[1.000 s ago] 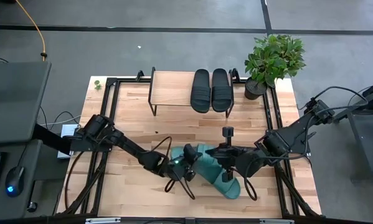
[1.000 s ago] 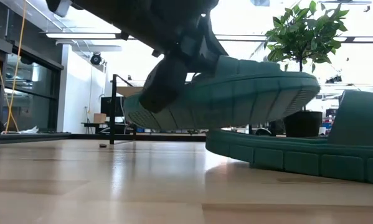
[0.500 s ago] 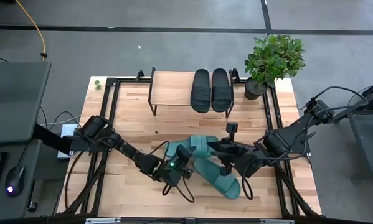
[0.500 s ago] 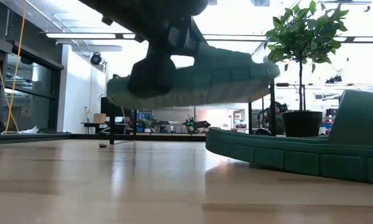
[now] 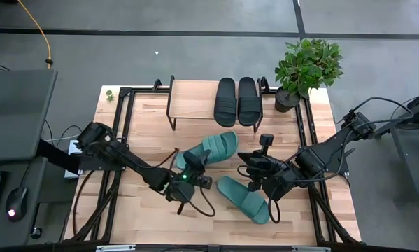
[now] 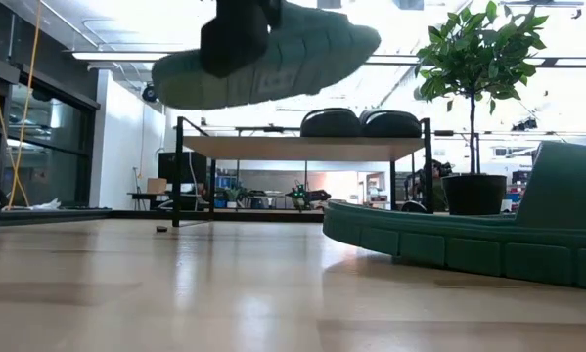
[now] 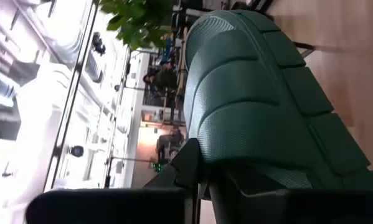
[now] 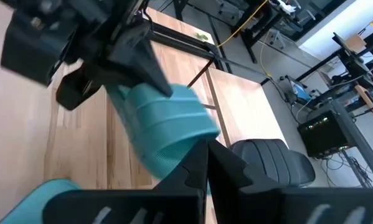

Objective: Pick and place slides into the shelf
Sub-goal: Put the left green slipper on the shelf

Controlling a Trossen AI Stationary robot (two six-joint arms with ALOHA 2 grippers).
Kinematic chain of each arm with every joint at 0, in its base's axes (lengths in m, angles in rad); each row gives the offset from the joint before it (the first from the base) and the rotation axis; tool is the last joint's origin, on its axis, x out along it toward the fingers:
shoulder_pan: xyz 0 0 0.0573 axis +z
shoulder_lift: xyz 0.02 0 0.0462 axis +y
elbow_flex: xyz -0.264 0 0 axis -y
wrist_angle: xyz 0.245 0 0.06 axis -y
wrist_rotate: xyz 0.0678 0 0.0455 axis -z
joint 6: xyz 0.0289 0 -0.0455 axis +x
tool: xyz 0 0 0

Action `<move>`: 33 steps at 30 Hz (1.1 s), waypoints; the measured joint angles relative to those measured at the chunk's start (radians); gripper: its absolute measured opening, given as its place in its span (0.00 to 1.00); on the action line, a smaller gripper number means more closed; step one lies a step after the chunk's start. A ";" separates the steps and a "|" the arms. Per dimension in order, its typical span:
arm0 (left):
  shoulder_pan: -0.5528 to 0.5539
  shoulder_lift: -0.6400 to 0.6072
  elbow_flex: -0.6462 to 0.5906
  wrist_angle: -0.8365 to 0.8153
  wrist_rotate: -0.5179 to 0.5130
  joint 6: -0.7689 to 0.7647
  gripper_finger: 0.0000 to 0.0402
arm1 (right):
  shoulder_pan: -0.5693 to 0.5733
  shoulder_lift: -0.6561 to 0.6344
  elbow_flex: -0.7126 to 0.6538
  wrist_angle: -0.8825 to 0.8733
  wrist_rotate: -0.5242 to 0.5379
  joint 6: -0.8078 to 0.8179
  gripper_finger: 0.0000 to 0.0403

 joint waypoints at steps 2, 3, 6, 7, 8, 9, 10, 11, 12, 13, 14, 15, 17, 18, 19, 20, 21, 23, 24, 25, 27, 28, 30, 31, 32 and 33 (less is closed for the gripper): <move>0.000 -0.020 0.000 0.000 -0.004 -0.001 0.03 | 0.000 0.000 0.000 -0.003 0.000 0.000 0.00; 0.000 -0.031 0.000 -0.001 -0.003 -0.001 0.02 | 0.000 0.000 0.000 -0.005 0.000 0.000 0.00; 0.002 -0.062 0.000 0.000 -0.003 -0.003 0.01 | 0.000 0.000 0.000 -0.024 -0.001 0.000 0.00; 0.002 -0.072 0.000 -0.001 -0.003 -0.004 0.01 | 0.000 0.000 0.000 -0.033 -0.001 0.000 0.00; 0.003 -0.081 0.000 -0.001 -0.004 -0.005 0.02 | 0.000 0.000 0.000 -0.041 -0.001 0.000 0.00; 0.003 -0.092 0.000 -0.001 -0.006 -0.008 0.03 | 0.000 0.000 0.000 -0.047 -0.002 0.000 0.00; 0.003 -0.102 0.000 -0.001 -0.010 -0.014 0.03 | 0.000 0.000 0.000 -0.052 -0.004 0.000 0.00; 0.003 -0.114 0.000 -0.001 -0.015 -0.023 0.04 | 0.000 0.000 0.000 -0.055 -0.004 0.000 0.00; 0.007 -0.127 0.000 0.000 -0.022 -0.032 0.04 | 0.000 0.000 0.000 -0.054 -0.006 0.000 0.00; 0.013 -0.137 0.000 0.001 -0.029 -0.042 0.04 | 0.000 0.000 0.000 -0.055 -0.006 0.000 0.00; 0.016 -0.148 0.000 0.002 -0.038 -0.053 0.04 | 0.000 0.000 0.000 -0.055 -0.007 -0.001 0.00; 0.018 -0.158 0.000 0.002 -0.053 -0.064 0.03 | 0.000 0.000 0.000 -0.055 -0.007 -0.004 0.00; 0.037 -0.178 0.000 0.002 -0.071 -0.076 0.02 | 0.000 0.004 0.000 -0.055 -0.009 -0.008 0.00; 0.045 -0.187 0.000 0.004 -0.073 -0.081 0.01 | 0.000 0.005 0.000 -0.055 -0.010 -0.015 0.00; 0.052 -0.197 0.000 0.004 -0.072 -0.089 0.01 | 0.000 0.005 0.000 -0.055 -0.011 -0.025 0.00; 0.062 -0.203 0.000 0.005 -0.072 -0.096 0.01 | 0.000 0.007 0.001 -0.055 -0.014 -0.033 0.00; 0.071 -0.208 0.000 0.007 -0.072 -0.104 0.02 | 0.000 0.010 0.002 -0.054 -0.015 -0.039 0.00; 0.091 -0.214 0.000 0.014 -0.072 -0.113 0.03 | 0.002 0.018 0.002 -0.055 -0.024 -0.065 0.00; 0.101 -0.215 0.000 0.027 -0.073 -0.113 0.03 | 0.002 0.024 0.002 -0.052 -0.032 -0.080 0.00; 0.110 -0.216 0.000 0.037 -0.073 -0.113 0.03 | 0.002 0.030 0.002 -0.053 -0.034 -0.094 0.00; 0.125 -0.217 0.000 0.055 -0.073 -0.109 0.03 | 0.002 0.051 0.002 -0.053 -0.037 -0.127 0.00; 0.130 -0.217 0.000 0.056 -0.072 -0.108 0.02 | 0.002 0.062 0.002 -0.053 -0.037 -0.138 0.00; 0.142 -0.217 0.000 0.058 -0.066 -0.108 0.01 | 0.002 0.085 0.002 -0.053 -0.036 -0.159 0.00; 0.143 -0.217 0.000 0.058 -0.064 -0.109 0.01 | 0.002 0.095 0.002 -0.052 -0.035 -0.176 0.00; 0.143 -0.217 0.000 0.058 -0.064 -0.109 0.01 | 0.002 0.106 0.002 -0.049 -0.033 -0.187 0.00; 0.143 -0.217 0.000 0.059 -0.064 -0.109 0.01 | 0.002 0.117 0.002 -0.047 -0.029 -0.203 0.00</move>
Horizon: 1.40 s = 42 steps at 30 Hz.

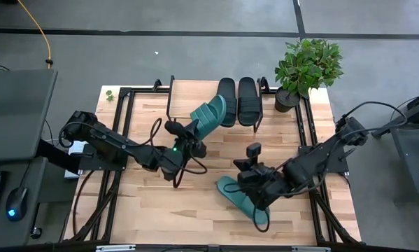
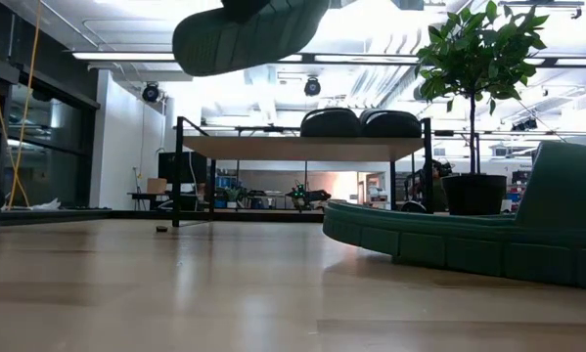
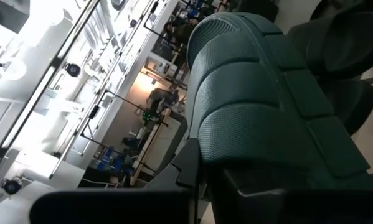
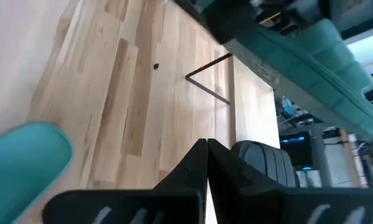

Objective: Pick and place slides into the shelf
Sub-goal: Put the left green slipper on the shelf

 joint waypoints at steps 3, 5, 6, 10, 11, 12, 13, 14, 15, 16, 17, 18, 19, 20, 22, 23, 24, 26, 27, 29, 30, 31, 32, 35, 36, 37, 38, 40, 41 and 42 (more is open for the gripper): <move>-0.003 0.000 0.000 0.023 0.003 0.000 0.03 | 0.000 0.033 0.000 0.015 0.022 -0.052 0.01; -0.003 0.000 0.000 0.032 0.010 -0.001 0.03 | 0.000 0.049 0.000 0.040 0.040 -0.096 0.04; -0.003 0.000 0.000 0.032 0.014 -0.003 0.03 | 0.000 0.058 0.000 0.062 0.051 -0.122 0.06; -0.003 0.000 0.000 0.036 0.020 -0.018 0.02 | -0.001 0.086 -0.001 0.177 0.086 -0.249 0.21; -0.003 0.000 0.000 0.036 0.021 -0.023 0.01 | -0.001 0.092 -0.001 0.207 0.093 -0.282 0.26; -0.003 0.000 0.000 0.036 0.022 -0.026 0.01 | 0.000 0.099 -0.001 0.235 0.100 -0.314 0.30; -0.003 0.000 0.000 0.037 0.022 -0.027 0.01 | 0.000 0.105 -0.001 0.260 0.109 -0.342 0.33; -0.003 0.000 0.000 0.038 0.021 -0.030 0.01 | 0.000 0.109 -0.001 0.283 0.123 -0.367 0.37; -0.003 0.000 0.000 0.039 0.022 -0.032 0.02 | 0.000 0.110 -0.001 0.301 0.138 -0.388 0.40; -0.003 0.000 0.000 0.039 0.022 -0.034 0.02 | 0.000 0.110 -0.001 0.316 0.144 -0.405 0.43; -0.003 0.000 0.000 0.038 0.022 -0.038 0.03 | 0.000 0.109 -0.001 0.332 0.141 -0.407 0.46; -0.003 0.000 0.000 0.039 0.023 -0.044 0.03 | -0.001 0.109 -0.001 0.346 0.130 -0.407 0.48; -0.003 0.000 0.000 0.039 0.029 -0.051 0.03 | -0.005 0.109 -0.001 0.358 0.123 -0.408 0.50; -0.003 0.000 0.000 0.039 0.038 -0.055 0.04 | -0.008 0.109 -0.001 0.368 0.114 -0.412 0.52; -0.003 0.000 0.000 0.038 0.060 -0.068 0.04 | -0.013 0.110 -0.001 0.384 0.081 -0.443 0.54; -0.003 0.000 0.000 0.038 0.071 -0.076 0.04 | -0.017 0.114 -0.001 0.393 0.059 -0.459 0.55; -0.003 0.000 0.000 0.038 0.080 -0.081 0.04 | -0.019 0.119 -0.001 0.406 0.046 -0.482 0.55; -0.003 0.000 0.000 0.038 0.087 -0.083 0.04 | -0.020 0.130 -0.002 0.446 0.038 -0.524 0.56; -0.003 0.000 0.000 0.039 0.089 -0.083 0.04 | -0.021 0.134 -0.002 0.471 0.039 -0.553 0.56; -0.002 0.000 0.000 0.044 0.093 -0.084 0.04 | -0.021 0.148 -0.002 0.506 0.042 -0.605 0.56; -0.002 0.000 0.000 0.046 0.097 -0.085 0.04 | -0.021 0.157 -0.002 0.525 0.041 -0.633 0.56; -0.002 0.000 0.001 0.046 0.104 -0.087 0.04 | -0.024 0.167 -0.002 0.540 0.044 -0.660 0.56; -0.002 0.000 0.002 0.046 0.107 -0.090 0.04 | -0.027 0.178 -0.002 0.560 0.045 -0.683 0.56; -0.003 0.000 0.002 0.046 0.118 -0.102 0.04 | -0.041 0.202 -0.002 0.614 0.043 -0.739 0.56; -0.003 0.000 0.002 0.046 0.118 -0.102 0.04 | -0.047 0.210 -0.002 0.630 0.047 -0.751 0.56; -0.003 0.000 0.002 0.046 0.119 -0.102 0.04 | -0.053 0.217 -0.002 0.643 0.049 -0.767 0.56; -0.003 0.000 0.002 0.046 0.119 -0.102 0.04 | -0.058 0.224 -0.002 0.657 0.049 -0.784 0.56; -0.003 0.000 0.002 0.046 0.119 -0.104 0.04 | -0.068 0.231 -0.002 0.692 0.048 -0.816 0.56; -0.003 0.000 0.002 0.045 0.120 -0.105 0.04 | -0.073 0.234 -0.002 0.709 0.045 -0.828 0.56; -0.003 0.000 0.002 0.045 0.123 -0.106 0.04 | -0.079 0.238 -0.002 0.733 0.036 -0.841 0.56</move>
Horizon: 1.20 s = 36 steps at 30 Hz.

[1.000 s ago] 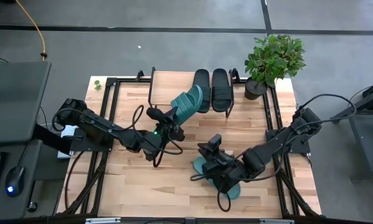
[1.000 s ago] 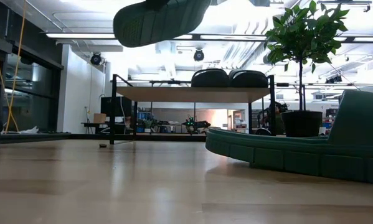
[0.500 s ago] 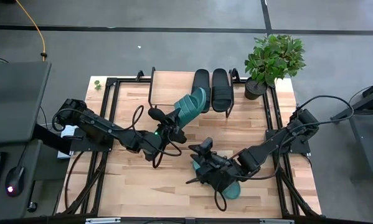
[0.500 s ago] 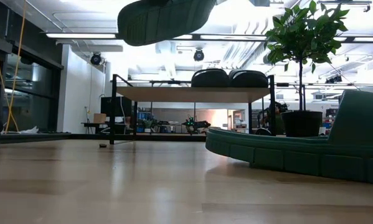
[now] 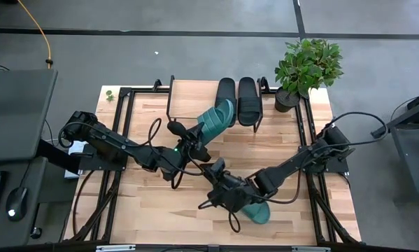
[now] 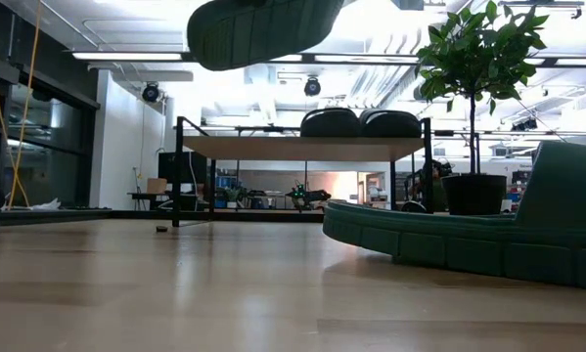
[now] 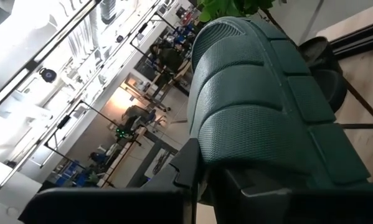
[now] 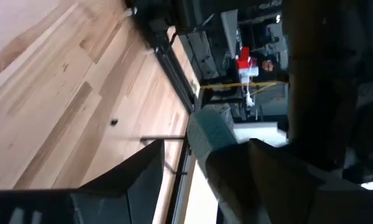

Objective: Pick and place slides into the shelf
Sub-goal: Put the left green slipper on the shelf

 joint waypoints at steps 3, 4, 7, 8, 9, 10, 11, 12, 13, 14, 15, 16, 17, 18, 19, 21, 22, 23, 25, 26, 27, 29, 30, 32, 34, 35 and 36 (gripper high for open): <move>0.000 0.000 0.000 0.000 0.017 -0.018 0.04 | -0.014 0.005 0.000 0.023 -0.016 -0.034 0.56; 0.000 0.000 0.000 0.000 0.023 -0.023 0.04 | -0.020 0.006 0.000 0.037 -0.021 -0.039 0.56; 0.000 0.000 0.000 -0.001 0.031 -0.028 0.04 | -0.033 0.007 0.000 0.054 -0.030 -0.054 0.56; 0.000 0.000 0.000 -0.001 0.032 -0.032 0.04 | -0.035 0.007 0.000 0.057 -0.034 -0.060 0.56; 0.001 0.000 0.000 -0.001 0.033 -0.035 0.04 | -0.038 0.007 0.000 0.060 -0.039 -0.064 0.56; 0.001 0.000 0.000 -0.002 0.037 -0.038 0.04 | -0.039 0.007 0.000 0.066 -0.042 -0.067 0.56; 0.001 0.000 0.000 -0.002 0.043 -0.042 0.04 | -0.040 0.008 0.000 0.071 -0.042 -0.076 0.56; 0.001 0.000 0.000 -0.001 0.047 -0.045 0.04 | -0.041 0.008 0.000 0.073 -0.044 -0.085 0.56; 0.000 0.000 0.000 -0.001 0.053 -0.048 0.04 | -0.041 0.008 0.000 0.075 -0.044 -0.095 0.56; 0.000 0.000 0.000 -0.001 0.059 -0.051 0.04 | -0.042 0.008 0.000 0.075 -0.044 -0.104 0.56; 0.000 0.000 0.000 -0.001 0.061 -0.051 0.04 | -0.044 0.008 0.000 0.077 -0.045 -0.113 0.56; 0.000 0.000 0.000 -0.001 0.065 -0.052 0.04 | -0.045 0.008 0.000 0.081 -0.050 -0.117 0.56; 0.000 0.000 0.000 -0.001 0.067 -0.052 0.04 | -0.046 0.008 0.000 0.084 -0.056 -0.117 0.56; 0.000 0.000 0.000 -0.001 0.070 -0.052 0.04 | -0.048 0.008 0.000 0.086 -0.061 -0.118 0.56; 0.000 0.001 0.000 -0.001 0.075 -0.052 0.04 | -0.051 0.008 0.000 0.086 -0.068 -0.124 0.56; 0.000 0.001 0.000 -0.001 0.086 -0.052 0.04 | -0.055 0.008 0.000 0.086 -0.082 -0.142 0.56; -0.005 0.001 0.000 -0.002 0.092 -0.051 0.04 | -0.058 0.008 0.000 0.087 -0.092 -0.147 0.56; -0.008 0.001 0.000 -0.002 0.097 -0.051 0.04 | -0.060 0.008 0.000 0.089 -0.099 -0.153 0.56; -0.015 0.001 0.000 -0.003 0.115 -0.049 0.04 | -0.062 0.008 0.000 0.092 -0.112 -0.154 0.56; -0.019 0.001 0.000 -0.003 0.114 -0.047 0.04 | -0.062 0.008 0.000 0.094 -0.117 -0.151 0.56; -0.019 0.001 0.000 -0.003 0.109 -0.046 0.04 | -0.062 0.008 0.000 0.097 -0.121 -0.147 0.56; -0.019 0.001 0.000 -0.006 0.086 -0.042 0.04 | -0.060 0.008 0.000 0.106 -0.121 -0.142 0.56; -0.019 0.001 0.001 -0.015 0.073 -0.035 0.04 | -0.053 0.008 0.000 0.108 -0.117 -0.142 0.56; -0.020 0.001 0.001 -0.040 0.036 -0.014 0.04 | -0.041 0.008 0.000 0.117 -0.088 -0.142 0.56; -0.021 0.002 0.001 -0.059 -0.009 0.009 0.04 | -0.018 0.008 0.000 0.129 -0.015 -0.143 0.56; -0.022 0.002 0.001 -0.061 -0.032 0.015 0.04 | -0.007 0.008 0.000 0.130 0.038 -0.142 0.56; -0.022 0.002 0.001 -0.063 -0.053 0.024 0.04 | 0.003 0.008 0.000 0.131 0.097 -0.138 0.56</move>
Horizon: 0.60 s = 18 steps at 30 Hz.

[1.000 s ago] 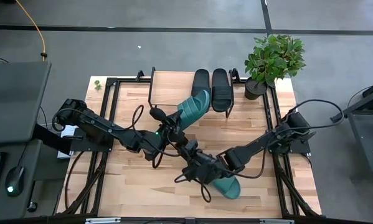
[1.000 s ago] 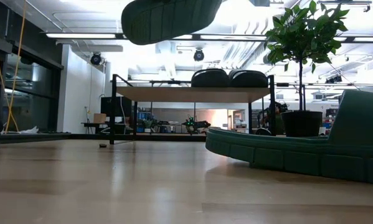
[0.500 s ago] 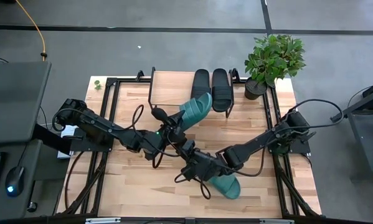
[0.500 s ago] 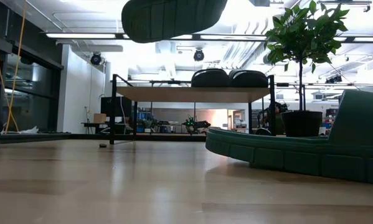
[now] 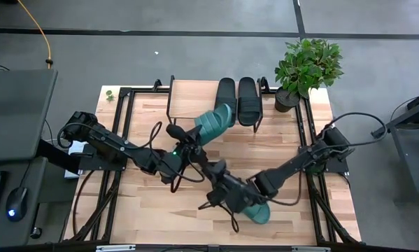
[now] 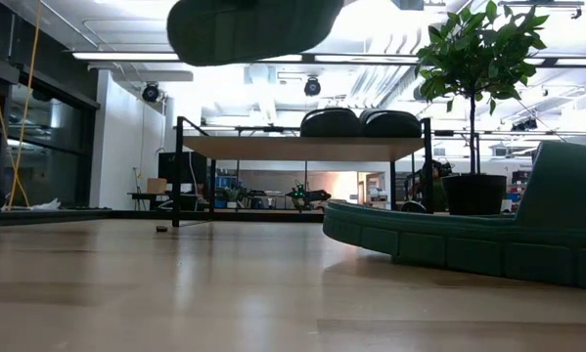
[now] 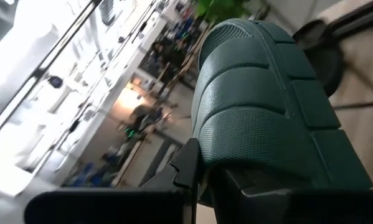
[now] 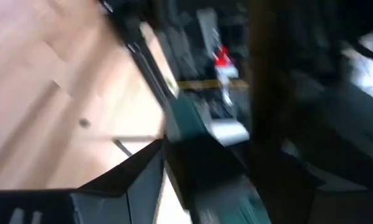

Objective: Pick and place slides into the shelf
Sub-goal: Put the left green slipper on the shelf

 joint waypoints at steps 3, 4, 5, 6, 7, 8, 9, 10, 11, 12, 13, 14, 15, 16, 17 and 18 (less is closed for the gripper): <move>0.001 0.000 0.000 -0.003 -0.049 0.040 0.04 | 0.025 -0.002 0.000 0.000 0.160 0.022 0.56; 0.001 0.000 0.000 -0.003 -0.065 0.052 0.04 | 0.032 -0.004 0.000 0.001 0.199 0.034 0.56; 0.001 0.000 0.000 -0.007 -0.078 0.058 0.04 | 0.036 -0.008 0.000 0.004 0.237 0.048 0.56; 0.002 0.000 0.000 -0.019 -0.083 0.059 0.04 | 0.040 -0.015 0.000 0.003 0.269 0.063 0.56; 0.002 0.000 0.000 -0.027 -0.086 0.059 0.04 | 0.045 -0.024 0.000 0.003 0.294 0.086 0.56; 0.001 0.000 0.000 -0.032 -0.085 0.058 0.04 | 0.048 -0.035 0.000 0.003 0.306 0.111 0.56; 0.001 0.000 0.000 -0.037 -0.083 0.057 0.04 | 0.050 -0.050 0.000 0.002 0.312 0.136 0.56; 0.001 0.000 0.000 -0.042 -0.082 0.056 0.04 | 0.051 -0.066 0.000 0.003 0.312 0.162 0.56; 0.001 0.000 0.000 -0.044 -0.082 0.056 0.04 | 0.052 -0.084 0.000 0.001 0.310 0.185 0.56; 0.001 0.000 0.000 -0.050 -0.080 0.051 0.04 | 0.050 -0.102 0.000 -0.003 0.307 0.208 0.56; 0.001 0.000 0.000 -0.060 -0.073 0.045 0.04 | 0.044 -0.121 0.000 -0.008 0.303 0.228 0.56; 0.002 0.000 0.000 -0.069 -0.063 0.036 0.04 | 0.036 -0.144 0.000 -0.020 0.287 0.248 0.56; 0.002 0.000 0.000 -0.075 -0.051 0.029 0.04 | 0.028 -0.168 0.000 -0.040 0.265 0.273 0.56; 0.002 0.000 0.000 -0.076 -0.043 0.025 0.04 | 0.015 -0.193 0.000 -0.059 0.231 0.305 0.56; 0.002 0.000 0.000 -0.075 -0.032 0.022 0.04 | 0.000 -0.220 0.000 -0.076 0.191 0.341 0.56; 0.003 0.000 0.000 -0.074 -0.017 0.022 0.04 | -0.014 -0.248 0.000 -0.105 0.149 0.379 0.56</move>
